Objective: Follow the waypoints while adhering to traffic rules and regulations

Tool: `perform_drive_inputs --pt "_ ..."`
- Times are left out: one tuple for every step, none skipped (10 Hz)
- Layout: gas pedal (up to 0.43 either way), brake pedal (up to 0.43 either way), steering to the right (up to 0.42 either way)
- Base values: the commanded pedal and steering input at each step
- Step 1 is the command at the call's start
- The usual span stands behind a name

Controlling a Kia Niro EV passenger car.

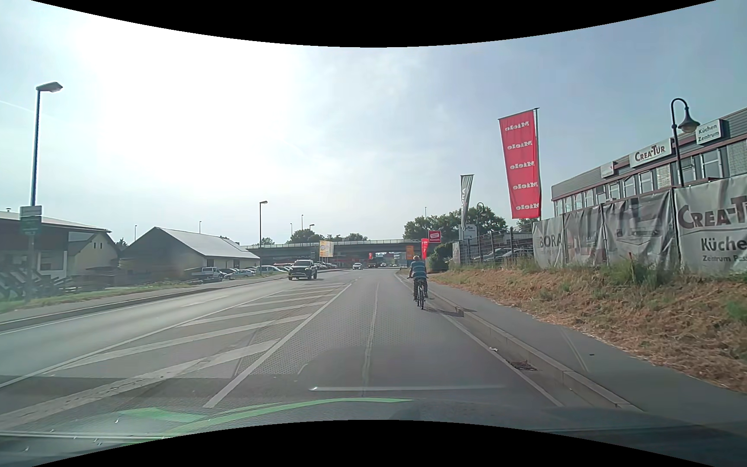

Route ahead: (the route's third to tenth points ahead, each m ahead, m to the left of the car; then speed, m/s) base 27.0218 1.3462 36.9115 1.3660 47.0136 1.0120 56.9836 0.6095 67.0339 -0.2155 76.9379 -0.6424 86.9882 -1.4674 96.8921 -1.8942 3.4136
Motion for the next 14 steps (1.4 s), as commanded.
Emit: perform_drive_inputs --pt "0.067 0.000 0.003" --pt "0.067 0.000 0.003" --pt "0.067 0.000 0.002" --pt "0.067 0.000 0.003" --pt "0.067 0.000 0.003" --pt "0.067 0.000 0.003" --pt "0.067 0.000 0.003" --pt "0.079 0.000 0.003" --pt "0.079 0.000 0.003" --pt "0.079 0.000 0.003" --pt "0.079 0.000 0.003" --pt "0.087 0.000 0.001" --pt "0.087 0.000 0.000" --pt "0.098 0.000 0.000"
